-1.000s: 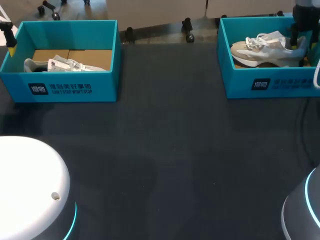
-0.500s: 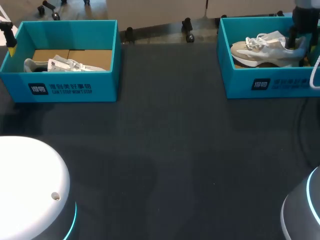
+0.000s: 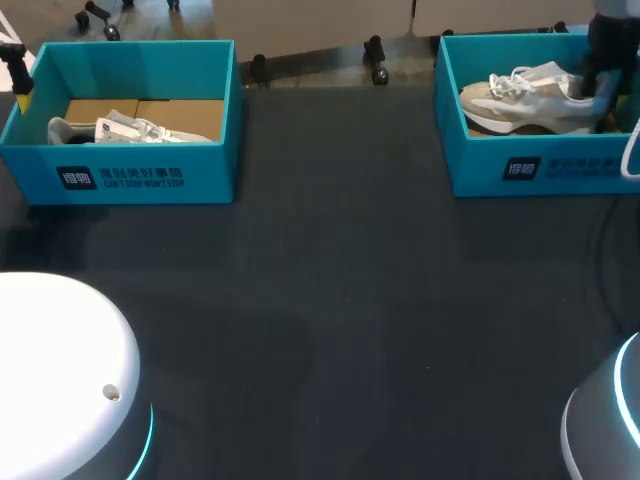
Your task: Take the shoe out of the shoebox, open the shoe tongue, remove and reinsert the insole, then place the shoe into the shoebox
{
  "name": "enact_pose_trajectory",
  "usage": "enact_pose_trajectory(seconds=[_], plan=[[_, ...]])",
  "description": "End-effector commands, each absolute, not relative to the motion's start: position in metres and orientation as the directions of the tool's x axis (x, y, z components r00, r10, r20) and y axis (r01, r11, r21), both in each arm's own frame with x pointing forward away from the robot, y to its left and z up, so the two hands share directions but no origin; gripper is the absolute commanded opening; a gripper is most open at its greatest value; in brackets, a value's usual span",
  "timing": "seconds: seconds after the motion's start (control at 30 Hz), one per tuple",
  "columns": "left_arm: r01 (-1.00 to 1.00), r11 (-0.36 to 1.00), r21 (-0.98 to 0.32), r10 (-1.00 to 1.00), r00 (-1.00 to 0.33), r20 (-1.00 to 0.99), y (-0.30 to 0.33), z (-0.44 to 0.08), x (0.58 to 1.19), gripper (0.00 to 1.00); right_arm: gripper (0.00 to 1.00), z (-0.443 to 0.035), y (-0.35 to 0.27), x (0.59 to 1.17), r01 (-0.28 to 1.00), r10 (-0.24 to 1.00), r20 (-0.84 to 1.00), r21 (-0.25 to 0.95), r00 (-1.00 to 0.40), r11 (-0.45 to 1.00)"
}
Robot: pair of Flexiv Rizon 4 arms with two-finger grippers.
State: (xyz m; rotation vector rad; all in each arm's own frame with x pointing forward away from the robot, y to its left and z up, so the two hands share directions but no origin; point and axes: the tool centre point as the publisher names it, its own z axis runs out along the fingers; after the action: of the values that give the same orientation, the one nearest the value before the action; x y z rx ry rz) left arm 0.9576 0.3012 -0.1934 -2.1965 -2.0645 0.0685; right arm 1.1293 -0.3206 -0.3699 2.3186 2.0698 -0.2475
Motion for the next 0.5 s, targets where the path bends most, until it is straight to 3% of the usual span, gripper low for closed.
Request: enact_pose_trajectory(seconds=[0.03, 0.17, 0.27, 0.3, 0.5], plan=[[0.991, -0.058, -0.123, 0.996, 0.065, 0.054, 0.3014, -0.1924, 0.9574, 1.0, 0.45, -0.3702, -0.3135, 1.1301, 0.989, 0.985, -0.14, -0.09, 0.102, -0.115], [0.991, -0.058, -0.123, 0.996, 0.065, 0.054, 0.3014, -0.1924, 0.9574, 1.0, 0.49, -0.3697, -0.3133, 1.1301, 0.989, 0.985, -0.144, -0.091, 0.1, -0.113], [0.991, -0.058, -0.123, 0.996, 0.065, 0.054, 0.3014, -0.1924, 0.9574, 1.0, 0.75, -0.369, -0.3167, 1.1307, 0.989, 0.984, -0.148, -0.091, 0.103, -0.117], [0.991, -0.058, -0.123, 0.996, 0.065, 0.054, 0.3014, -0.1924, 0.9574, 1.0, 0.78, -0.3688, -0.3177, 1.1305, 0.988, 0.983, -0.15, -0.091, 0.109, -0.124], [0.991, -0.058, -0.123, 0.996, 0.065, 0.054, 0.3014, -0.1924, 0.9574, 1.0, 0.84, -0.3683, -0.3208, 1.1304, 0.987, 0.981, -0.152, -0.088, 0.119, -0.133]])
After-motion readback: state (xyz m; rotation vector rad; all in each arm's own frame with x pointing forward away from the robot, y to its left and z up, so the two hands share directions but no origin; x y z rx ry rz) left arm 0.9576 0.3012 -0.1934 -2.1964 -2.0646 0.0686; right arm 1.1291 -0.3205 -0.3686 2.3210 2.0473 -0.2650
